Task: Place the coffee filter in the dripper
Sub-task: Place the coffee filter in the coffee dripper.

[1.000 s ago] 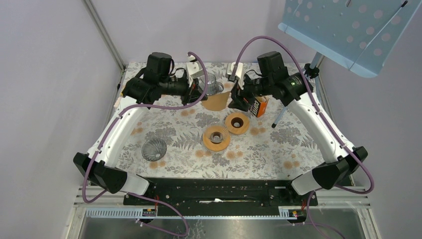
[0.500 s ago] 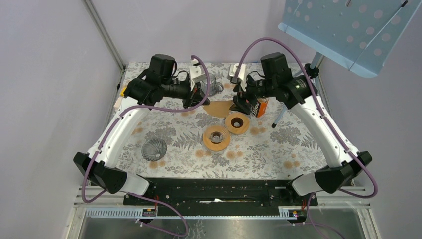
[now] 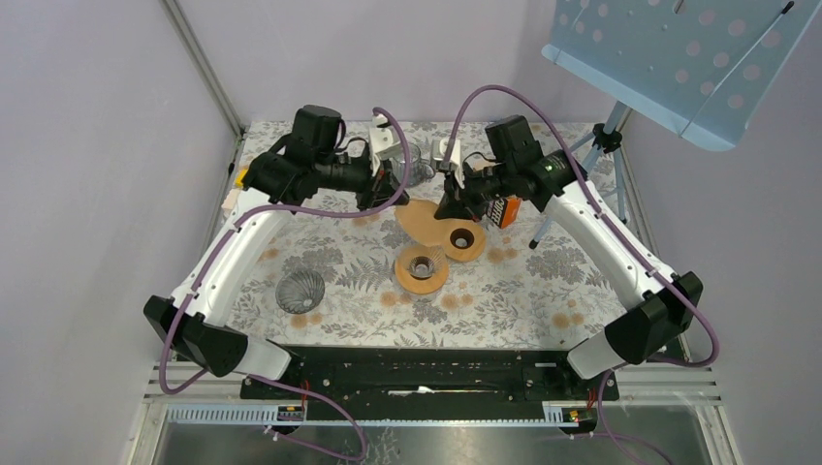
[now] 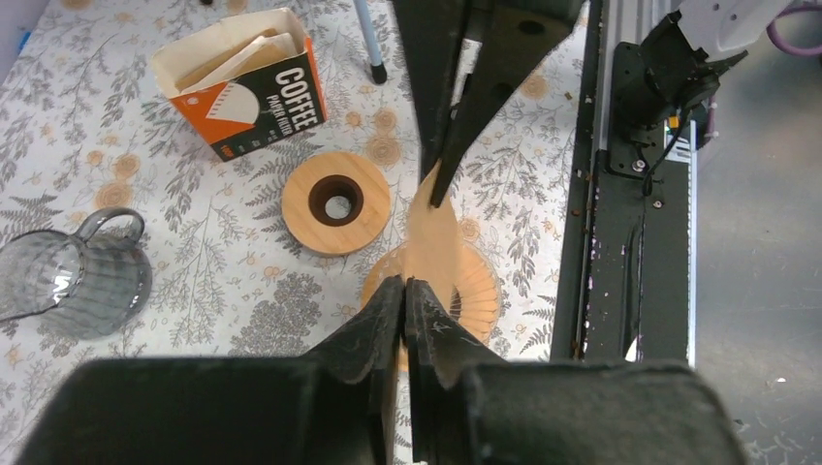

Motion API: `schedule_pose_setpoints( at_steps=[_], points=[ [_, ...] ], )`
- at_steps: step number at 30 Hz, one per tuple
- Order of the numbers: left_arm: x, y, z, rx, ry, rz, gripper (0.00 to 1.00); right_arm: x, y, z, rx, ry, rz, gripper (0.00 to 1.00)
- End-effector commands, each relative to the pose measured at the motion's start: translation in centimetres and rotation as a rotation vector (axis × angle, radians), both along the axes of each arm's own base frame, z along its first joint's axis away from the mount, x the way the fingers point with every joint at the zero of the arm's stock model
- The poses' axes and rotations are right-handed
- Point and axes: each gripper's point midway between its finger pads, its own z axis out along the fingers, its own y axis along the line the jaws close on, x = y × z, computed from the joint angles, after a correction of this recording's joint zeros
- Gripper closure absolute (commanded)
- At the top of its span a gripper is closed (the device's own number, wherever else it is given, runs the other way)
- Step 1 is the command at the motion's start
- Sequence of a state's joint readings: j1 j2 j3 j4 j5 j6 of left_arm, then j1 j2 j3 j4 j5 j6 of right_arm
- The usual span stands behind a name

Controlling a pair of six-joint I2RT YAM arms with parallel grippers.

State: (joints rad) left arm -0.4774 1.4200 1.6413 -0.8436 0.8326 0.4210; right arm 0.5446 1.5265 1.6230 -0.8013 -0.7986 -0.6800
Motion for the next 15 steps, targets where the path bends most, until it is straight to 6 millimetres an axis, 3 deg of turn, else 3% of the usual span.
schedule_pose_setpoints(
  at_steps=[1, 4, 8, 12, 15],
  points=[
    [1.2, 1.8, 3.5, -0.087, -0.086, 0.033, 0.81, -1.6, 0.4, 2.7, 0.101, -0.023, 0.009, 1.0],
    [1.3, 4.3, 4.2, -0.151, -0.063, 0.034, 0.49, -2.3, 0.1, 3.6, 0.126, -0.016, 0.001, 1.0],
    [-0.2, 5.0, 2.3, -0.189, 0.019, -0.009, 0.25, -2.8, 0.1, 4.9, 0.189, 0.02, -0.009, 1.0],
    [-1.0, 4.9, 1.1, -0.239, 0.094, -0.028, 0.18, -3.0, 0.0, 6.2, 0.266, 0.081, -0.004, 1.0],
    [-1.5, 4.9, 1.3, -0.264, 0.095, -0.046, 0.21, -3.4, 0.0, 6.3, 0.286, 0.111, 0.013, 1.0]
  ],
)
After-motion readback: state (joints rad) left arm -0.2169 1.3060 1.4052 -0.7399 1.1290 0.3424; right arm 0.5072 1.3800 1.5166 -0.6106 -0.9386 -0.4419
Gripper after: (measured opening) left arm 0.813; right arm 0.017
